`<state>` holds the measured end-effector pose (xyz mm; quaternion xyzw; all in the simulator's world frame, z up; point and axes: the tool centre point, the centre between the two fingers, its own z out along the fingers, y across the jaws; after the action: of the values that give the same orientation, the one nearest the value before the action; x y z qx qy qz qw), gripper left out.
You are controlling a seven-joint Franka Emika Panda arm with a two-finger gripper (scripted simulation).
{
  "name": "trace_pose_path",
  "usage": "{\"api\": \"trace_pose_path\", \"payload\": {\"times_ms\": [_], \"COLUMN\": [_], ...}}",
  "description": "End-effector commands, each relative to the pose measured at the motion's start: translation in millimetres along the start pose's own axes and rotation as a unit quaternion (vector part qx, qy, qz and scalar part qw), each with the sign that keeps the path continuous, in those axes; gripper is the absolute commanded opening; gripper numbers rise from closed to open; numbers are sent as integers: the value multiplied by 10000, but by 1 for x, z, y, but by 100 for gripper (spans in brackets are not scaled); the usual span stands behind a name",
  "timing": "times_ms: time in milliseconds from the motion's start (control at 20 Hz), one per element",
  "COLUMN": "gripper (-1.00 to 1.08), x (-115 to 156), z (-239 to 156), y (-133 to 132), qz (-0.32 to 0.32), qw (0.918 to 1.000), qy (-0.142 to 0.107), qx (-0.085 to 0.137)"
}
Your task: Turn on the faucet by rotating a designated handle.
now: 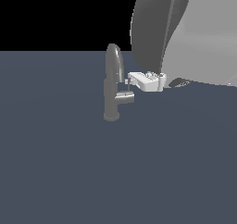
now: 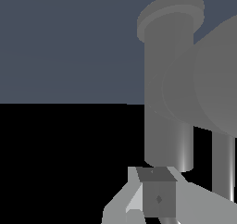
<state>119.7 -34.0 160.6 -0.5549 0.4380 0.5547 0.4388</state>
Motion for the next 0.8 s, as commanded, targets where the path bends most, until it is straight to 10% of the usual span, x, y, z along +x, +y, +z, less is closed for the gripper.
{"api": "trace_pose_path", "payload": {"times_ms": [0,750], "gripper": [-100,-100], "x": [-1,-3], "z": [0,0], "y": [1,16], "qz": [-2,-2], "qw": [10000,10000], "qy": [1,1], "qx": [1,1]}}
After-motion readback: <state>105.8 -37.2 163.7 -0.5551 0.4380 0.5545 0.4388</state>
